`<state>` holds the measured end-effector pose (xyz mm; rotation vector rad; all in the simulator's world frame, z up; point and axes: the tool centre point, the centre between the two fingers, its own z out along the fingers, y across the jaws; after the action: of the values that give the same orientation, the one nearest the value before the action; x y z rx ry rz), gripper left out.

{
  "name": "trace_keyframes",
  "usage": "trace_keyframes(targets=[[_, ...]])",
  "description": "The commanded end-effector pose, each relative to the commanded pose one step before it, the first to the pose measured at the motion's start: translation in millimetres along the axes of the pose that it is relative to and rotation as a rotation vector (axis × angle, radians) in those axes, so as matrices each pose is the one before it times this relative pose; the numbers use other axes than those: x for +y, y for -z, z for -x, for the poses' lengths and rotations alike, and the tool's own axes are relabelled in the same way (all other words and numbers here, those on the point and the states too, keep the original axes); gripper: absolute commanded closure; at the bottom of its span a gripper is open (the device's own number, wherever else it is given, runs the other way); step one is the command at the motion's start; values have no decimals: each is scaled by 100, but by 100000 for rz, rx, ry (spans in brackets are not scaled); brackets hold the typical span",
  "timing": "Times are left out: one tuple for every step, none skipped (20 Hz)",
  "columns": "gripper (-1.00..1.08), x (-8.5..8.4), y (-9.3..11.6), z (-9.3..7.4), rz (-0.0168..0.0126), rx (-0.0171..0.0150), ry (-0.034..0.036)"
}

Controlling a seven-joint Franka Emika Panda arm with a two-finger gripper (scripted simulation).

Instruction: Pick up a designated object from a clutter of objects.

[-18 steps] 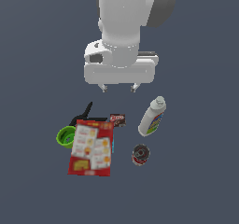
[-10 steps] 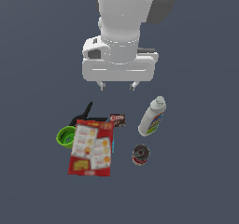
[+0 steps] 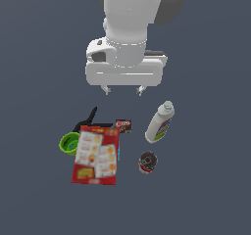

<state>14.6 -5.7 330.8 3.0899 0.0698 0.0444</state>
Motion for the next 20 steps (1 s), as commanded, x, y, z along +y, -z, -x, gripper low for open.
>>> trace_keyframes(targets=[[-92,-236,-441,-505,-39,-127,1192],[-92,-117,-226,-279,-23,-31,632],[-92,-134,-261,-310,-37,-38,709],[-92,-149,-297,-342,-49,-44,785],[-92,-161,-329,-373,-56,-47,857],[-92,-176,-364,-406,-61,-50,938],[-92,-189,-401,-437,-70,-53,1013],[-92,-203,-441,-467,-82,-56,1092],[-92,-216,-483,-496,-96,-60,1166],[-92,-229,-527,-525,-109,-62,1244],[-92,-243,-573,-554,-124,-65,1323],[-92,-255,-622,-580,-141,-67,1398],[-92,-267,-673,-605,-160,-68,1472],[-92,-277,-719,-623,-178,-69,1532],[-92,-276,-738,-616,-190,-66,1533],[-92,-273,-755,-605,-201,-63,1527],[-92,-271,-772,-595,-212,-60,1522],[-92,-268,-788,-584,-222,-56,1514],[-92,-266,-804,-573,-232,-53,1507],[-92,-263,-819,-561,-242,-49,1499]])
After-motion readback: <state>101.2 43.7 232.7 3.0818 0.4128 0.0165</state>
